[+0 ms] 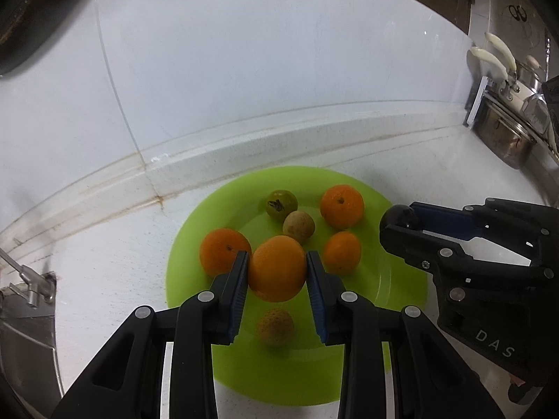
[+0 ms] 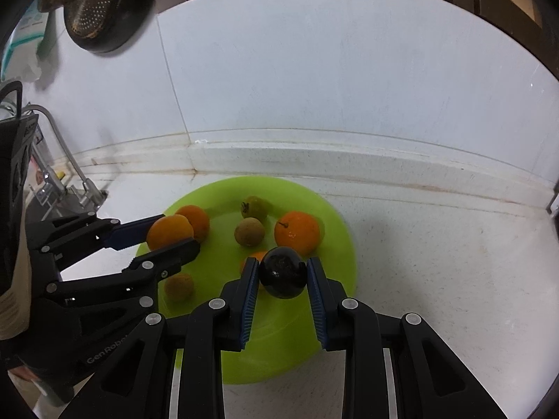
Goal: Organize fruits
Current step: 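Carry the orange and plum onto the green plate and open both grippers, then move both grippers back toward the green fruit and last plum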
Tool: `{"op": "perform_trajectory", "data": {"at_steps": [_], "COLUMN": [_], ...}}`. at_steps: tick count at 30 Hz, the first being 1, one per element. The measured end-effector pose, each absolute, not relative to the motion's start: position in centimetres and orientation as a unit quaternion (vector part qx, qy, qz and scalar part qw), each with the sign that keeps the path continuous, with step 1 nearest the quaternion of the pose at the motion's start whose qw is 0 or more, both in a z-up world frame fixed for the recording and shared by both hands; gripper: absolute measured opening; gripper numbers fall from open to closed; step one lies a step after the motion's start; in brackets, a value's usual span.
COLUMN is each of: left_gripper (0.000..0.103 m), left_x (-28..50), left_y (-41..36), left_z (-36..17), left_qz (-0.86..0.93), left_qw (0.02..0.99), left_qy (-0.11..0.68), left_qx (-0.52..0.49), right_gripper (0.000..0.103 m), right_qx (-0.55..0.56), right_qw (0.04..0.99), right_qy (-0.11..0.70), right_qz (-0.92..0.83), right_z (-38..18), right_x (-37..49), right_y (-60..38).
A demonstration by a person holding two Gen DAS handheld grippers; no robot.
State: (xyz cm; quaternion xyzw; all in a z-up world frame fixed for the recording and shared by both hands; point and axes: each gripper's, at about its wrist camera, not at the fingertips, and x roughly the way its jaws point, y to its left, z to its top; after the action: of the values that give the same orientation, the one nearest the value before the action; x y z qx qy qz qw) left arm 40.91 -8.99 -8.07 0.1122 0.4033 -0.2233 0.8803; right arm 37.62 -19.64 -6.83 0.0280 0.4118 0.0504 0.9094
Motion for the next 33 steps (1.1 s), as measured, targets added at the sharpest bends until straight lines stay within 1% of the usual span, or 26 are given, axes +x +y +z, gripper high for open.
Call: {"op": "perform_trajectory", "data": {"at_steps": [3,5,6,7,8,10,16,20,25,29,33], "left_gripper": [0.033,0.041,0.043,0.043,0.043,0.043,0.048,0.058,0.060,0.065,0.066], "left_x": [40.9,40.9,40.8,40.7,40.6,40.2,38.4,36.5,33.7,31.7,29.3], "left_y": [-9.1,-9.0,-8.9,-8.8,-8.7,-8.4,-7.2,-6.4,-5.6,-5.2,-5.0], "left_z": [-8.2,-8.0,-7.9,-7.8,-7.5,-7.1,-5.3,-3.9,-2.5,-1.2,0.1], "left_qz": [-0.215,-0.211,-0.210,-0.209,-0.207,-0.203,-0.201,-0.207,-0.211,-0.216,-0.221], "left_qw": [0.881,0.883,0.884,0.884,0.886,0.889,0.894,0.900,0.908,0.913,0.919], "left_qy": [0.405,0.402,0.401,0.400,0.398,0.393,0.384,0.368,0.348,0.330,0.308], "left_qx": [0.119,0.121,0.121,0.120,0.121,0.121,0.114,0.107,0.101,0.102,0.109], "right_gripper": [0.029,0.030,0.033,0.042,0.045,0.045,0.045,0.045,0.045,0.045,0.045], "right_qx": [0.028,0.028,0.028,0.029,0.030,0.030,0.032,0.033,0.042,0.053,0.055], "right_qw": [0.909,0.908,0.908,0.909,0.911,0.913,0.920,0.926,0.935,0.942,0.946], "right_qy": [0.413,0.415,0.415,0.414,0.410,0.406,0.390,0.376,0.350,0.331,0.320], "right_qz": [0.049,0.047,0.045,0.041,0.038,0.036,0.031,0.032,0.032,0.026,0.020], "right_z": [-7.1,-7.2,-7.2,-7.2,-7.1,-6.8,-5.1,-3.6,-1.7,-0.4,0.6], "right_x": [37.8,37.9,37.9,37.9,37.8,37.5,35.5,33.8,31.2,28.9,26.7], "right_y": [-19.7,-19.7,-19.8,-19.9,-20.0,-20.1,-20.5,-20.3,-20.2,-20.1,-20.1]}}
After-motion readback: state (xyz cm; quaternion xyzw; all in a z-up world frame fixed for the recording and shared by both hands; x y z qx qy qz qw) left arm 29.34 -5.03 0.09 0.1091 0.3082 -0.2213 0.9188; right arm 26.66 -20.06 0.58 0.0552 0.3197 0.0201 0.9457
